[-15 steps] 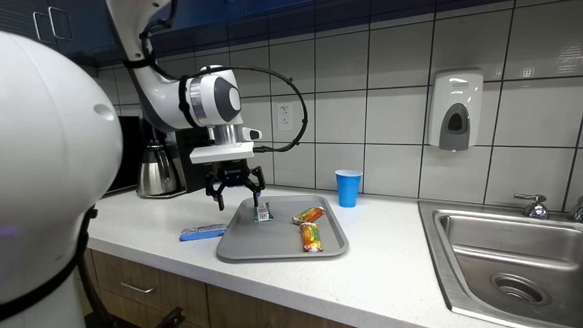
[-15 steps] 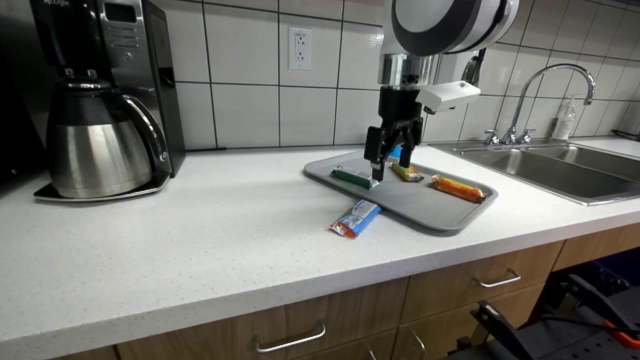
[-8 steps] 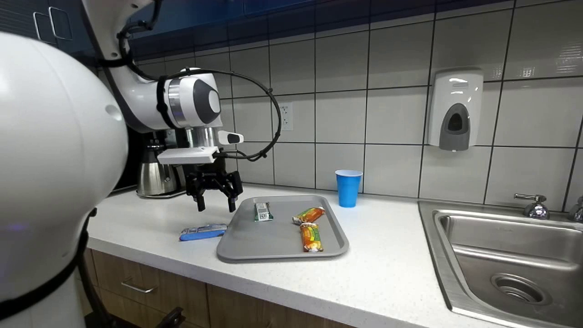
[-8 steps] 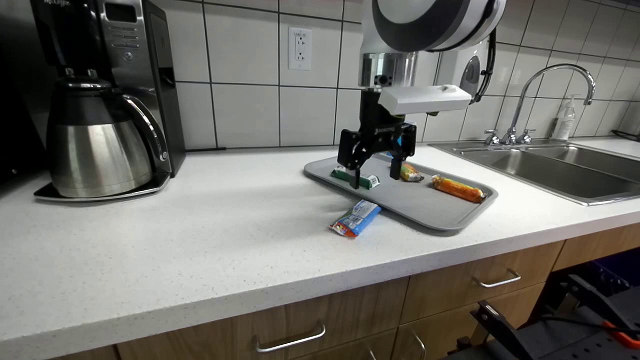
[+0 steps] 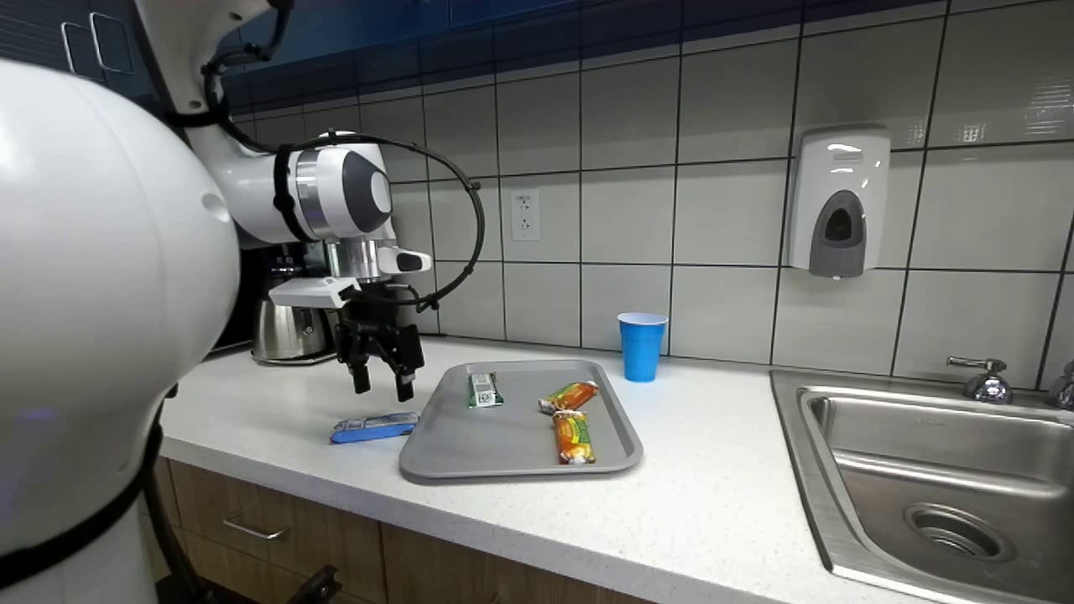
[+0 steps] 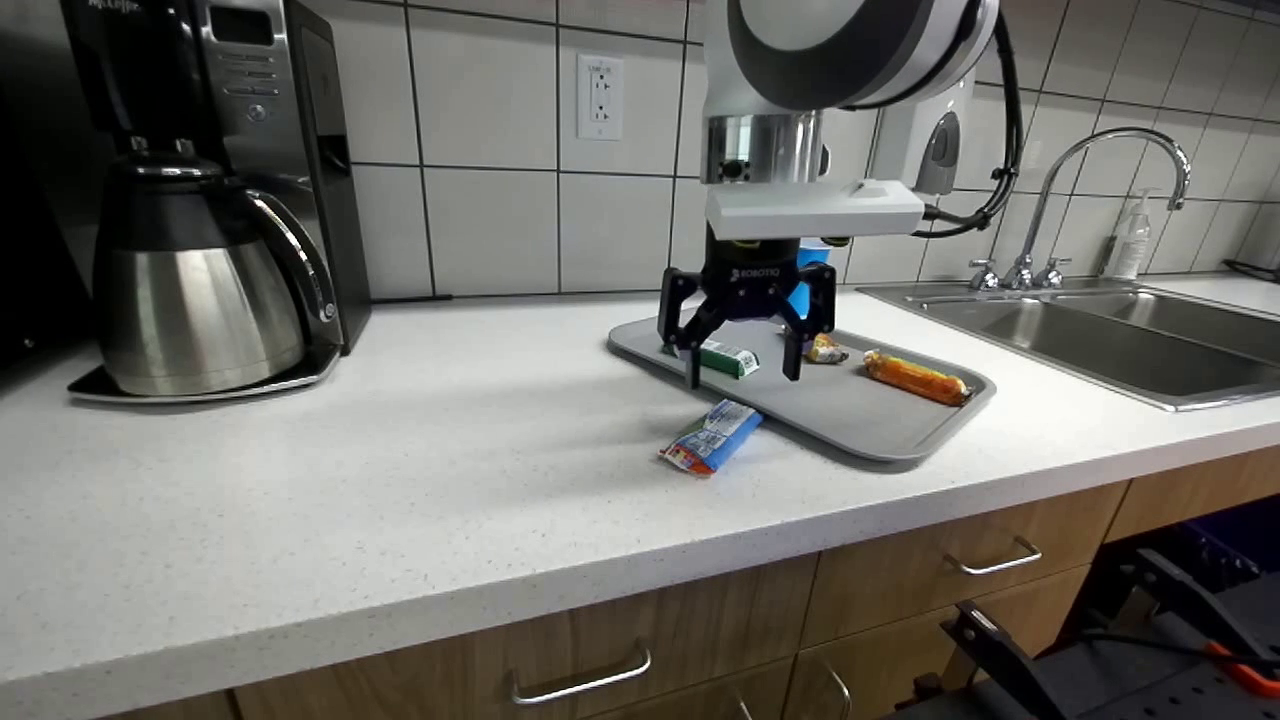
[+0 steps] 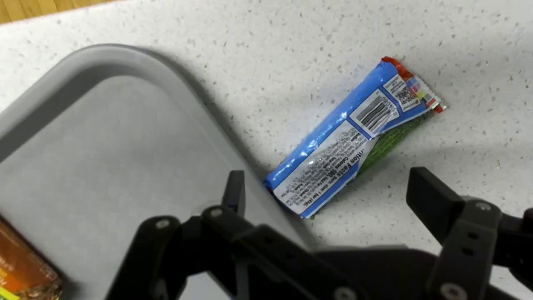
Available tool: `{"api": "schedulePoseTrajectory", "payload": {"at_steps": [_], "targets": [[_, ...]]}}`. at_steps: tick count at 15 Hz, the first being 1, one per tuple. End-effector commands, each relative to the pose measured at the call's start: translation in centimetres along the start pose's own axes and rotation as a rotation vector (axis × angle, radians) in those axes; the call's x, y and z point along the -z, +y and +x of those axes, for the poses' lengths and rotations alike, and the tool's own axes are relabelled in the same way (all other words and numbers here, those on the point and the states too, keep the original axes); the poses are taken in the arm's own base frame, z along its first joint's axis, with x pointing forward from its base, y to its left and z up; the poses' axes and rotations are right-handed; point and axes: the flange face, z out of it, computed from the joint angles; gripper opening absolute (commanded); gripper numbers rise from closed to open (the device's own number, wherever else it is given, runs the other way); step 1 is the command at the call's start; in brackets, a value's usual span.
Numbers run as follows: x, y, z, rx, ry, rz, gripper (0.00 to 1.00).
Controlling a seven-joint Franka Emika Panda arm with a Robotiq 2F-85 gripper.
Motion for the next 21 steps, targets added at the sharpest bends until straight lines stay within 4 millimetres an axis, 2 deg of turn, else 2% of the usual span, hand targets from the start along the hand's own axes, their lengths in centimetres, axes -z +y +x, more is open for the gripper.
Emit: {"api": "schedulePoseTrajectory", "payload": {"at_steps": [1, 8, 13, 21], "targets": [[-0.6, -0.8, -0.4, -0.111, -0.034, -0.01, 1.0], [-1.7, -2.0, -0.4, -0.233, -0.055, 0.021, 1.0], [-2.2, -2.2, 0.5, -0.319, -0.055, 0.004, 1.0], [-4.1, -2.8, 1.8, -0.405, -0.069, -0.004, 1.0]]}}
